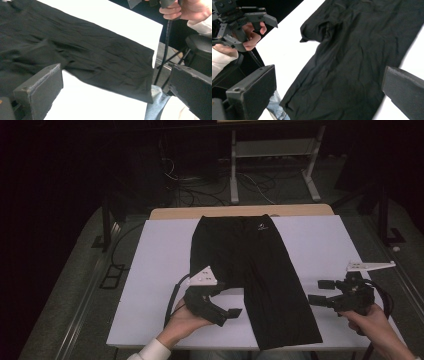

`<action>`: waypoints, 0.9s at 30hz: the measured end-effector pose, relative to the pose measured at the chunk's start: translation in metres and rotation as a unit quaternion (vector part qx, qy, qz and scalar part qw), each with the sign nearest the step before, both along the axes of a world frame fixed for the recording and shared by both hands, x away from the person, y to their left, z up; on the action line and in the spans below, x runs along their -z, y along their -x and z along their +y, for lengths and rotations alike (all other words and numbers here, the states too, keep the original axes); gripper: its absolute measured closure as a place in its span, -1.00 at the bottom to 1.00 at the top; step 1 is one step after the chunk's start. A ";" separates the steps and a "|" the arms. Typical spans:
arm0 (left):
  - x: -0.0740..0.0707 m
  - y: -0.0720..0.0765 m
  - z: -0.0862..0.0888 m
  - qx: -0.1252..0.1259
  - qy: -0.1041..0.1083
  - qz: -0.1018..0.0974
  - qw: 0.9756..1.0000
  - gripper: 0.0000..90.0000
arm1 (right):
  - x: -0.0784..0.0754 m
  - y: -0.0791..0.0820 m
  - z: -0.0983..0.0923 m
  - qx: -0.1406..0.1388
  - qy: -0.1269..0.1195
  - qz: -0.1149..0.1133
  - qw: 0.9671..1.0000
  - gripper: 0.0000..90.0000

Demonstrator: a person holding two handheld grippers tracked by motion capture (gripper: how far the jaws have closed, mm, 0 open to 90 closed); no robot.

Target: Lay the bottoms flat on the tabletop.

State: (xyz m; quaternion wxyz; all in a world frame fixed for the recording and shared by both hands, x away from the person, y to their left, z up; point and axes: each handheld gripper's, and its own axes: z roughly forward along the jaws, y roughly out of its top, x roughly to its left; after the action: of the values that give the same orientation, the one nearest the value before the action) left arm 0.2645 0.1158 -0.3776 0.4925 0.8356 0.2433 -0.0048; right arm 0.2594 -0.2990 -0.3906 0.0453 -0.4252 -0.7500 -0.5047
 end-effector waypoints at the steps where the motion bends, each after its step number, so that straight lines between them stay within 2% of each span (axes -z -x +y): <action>1: 0.000 0.000 0.003 -0.005 0.001 -0.001 1.000 -1.00 | -0.001 -0.002 0.004 -0.004 0.001 -0.004 1.000 -1.00; 8: 0.002 -0.005 0.034 -0.041 0.002 -0.004 0.999 -1.00 | -0.005 -0.015 0.043 -0.040 0.014 -0.015 0.999 -1.00; 11: 0.007 -0.006 0.043 -0.050 -0.008 -0.005 0.999 -1.00 | -0.005 -0.021 0.057 -0.052 0.019 -0.015 0.998 -1.00; 16: 0.019 -0.010 0.047 -0.053 -0.029 0.001 0.998 -1.00 | -0.003 -0.030 0.078 -0.065 0.020 -0.013 0.998 -1.00; 19: 0.028 -0.015 0.049 -0.047 -0.030 0.003 0.998 -0.93 | 0.000 -0.035 0.088 -0.073 0.019 -0.015 0.997 -1.00; 22: 0.039 -0.021 0.048 -0.039 -0.038 0.018 0.998 -0.86 | 0.002 -0.040 0.098 -0.077 0.023 -0.017 0.997 -1.00; 25: 0.050 -0.028 0.044 -0.034 -0.064 0.034 0.997 -0.69 | 0.005 -0.045 0.108 -0.080 0.027 -0.020 0.996 -1.00; 27: 0.055 -0.031 0.041 -0.032 -0.081 0.032 0.996 -0.66 | 0.006 -0.048 0.114 -0.082 0.028 -0.023 0.996 -1.00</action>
State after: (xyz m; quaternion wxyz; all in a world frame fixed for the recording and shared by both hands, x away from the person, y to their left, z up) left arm 0.2957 0.1563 -0.4325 0.4148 0.8640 0.2854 0.0039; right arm 0.3070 -0.1852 -0.3966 0.0577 -0.3520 -0.7967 -0.4879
